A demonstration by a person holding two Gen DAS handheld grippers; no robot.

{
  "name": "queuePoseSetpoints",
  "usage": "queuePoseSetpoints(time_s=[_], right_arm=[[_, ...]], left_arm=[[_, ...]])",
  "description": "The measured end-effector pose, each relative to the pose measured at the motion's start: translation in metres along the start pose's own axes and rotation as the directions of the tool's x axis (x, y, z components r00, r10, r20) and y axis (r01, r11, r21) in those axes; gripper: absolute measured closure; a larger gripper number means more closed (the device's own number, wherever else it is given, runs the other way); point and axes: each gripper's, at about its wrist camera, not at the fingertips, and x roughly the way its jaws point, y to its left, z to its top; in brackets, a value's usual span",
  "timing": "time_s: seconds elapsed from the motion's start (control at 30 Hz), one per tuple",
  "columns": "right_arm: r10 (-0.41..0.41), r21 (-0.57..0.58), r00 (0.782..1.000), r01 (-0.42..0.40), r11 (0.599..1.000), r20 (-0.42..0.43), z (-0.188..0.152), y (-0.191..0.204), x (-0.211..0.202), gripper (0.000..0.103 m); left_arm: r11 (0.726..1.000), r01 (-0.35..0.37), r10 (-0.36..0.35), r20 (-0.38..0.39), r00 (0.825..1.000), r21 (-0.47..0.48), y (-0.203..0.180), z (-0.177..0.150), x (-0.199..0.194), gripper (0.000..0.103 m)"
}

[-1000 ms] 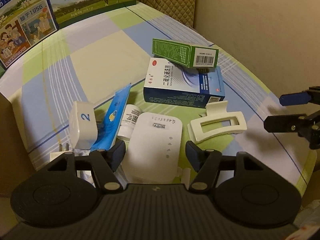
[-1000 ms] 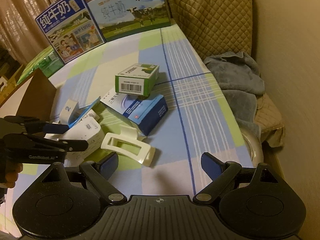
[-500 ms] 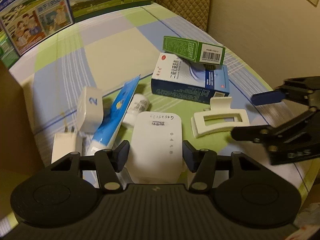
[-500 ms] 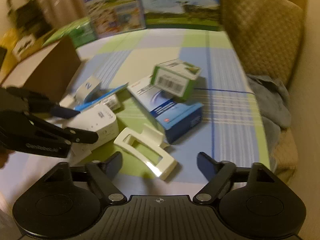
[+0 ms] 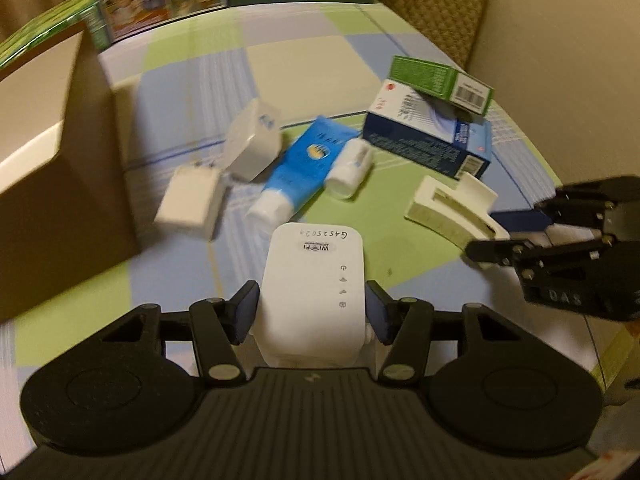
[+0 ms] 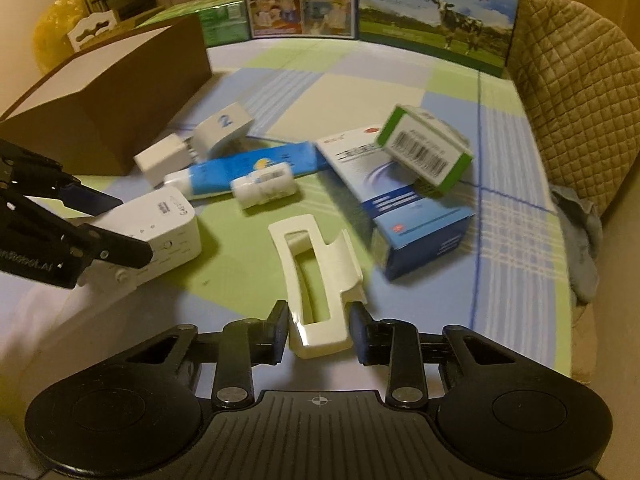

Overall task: Organize rigid objects
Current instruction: 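Grasp the white wifi extender with the left tool while the right tool grasps the white plastic holder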

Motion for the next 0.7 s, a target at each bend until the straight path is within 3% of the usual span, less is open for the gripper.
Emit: queuePoseSetpoints(time_s=[0.23, 0.43, 0.7], right_arm=[[0.072, -0.022, 0.997, -0.072, 0.997, -0.026, -0.008, 0.024, -0.009, 0.073], [0.029, -0.009, 0.999, -0.029, 1.0, -0.023, -0.008, 0.027, -0.008, 0.053], [0.011, -0.057, 1.0, -0.01, 0.998, 0.021, -0.002, 0.034, -0.005, 0.052]], left_arm=[[0.999, -0.022, 0.022, 0.002, 1.0, -0.049, 0.006, -0.015, -0.009, 0.05], [0.999, -0.039, 0.039, -0.017, 0.999, -0.029, -0.001, -0.013, 0.0, 0.052], [0.998, -0.058, 0.057, -0.02, 0.998, -0.029, -0.003, -0.014, 0.007, 0.051]])
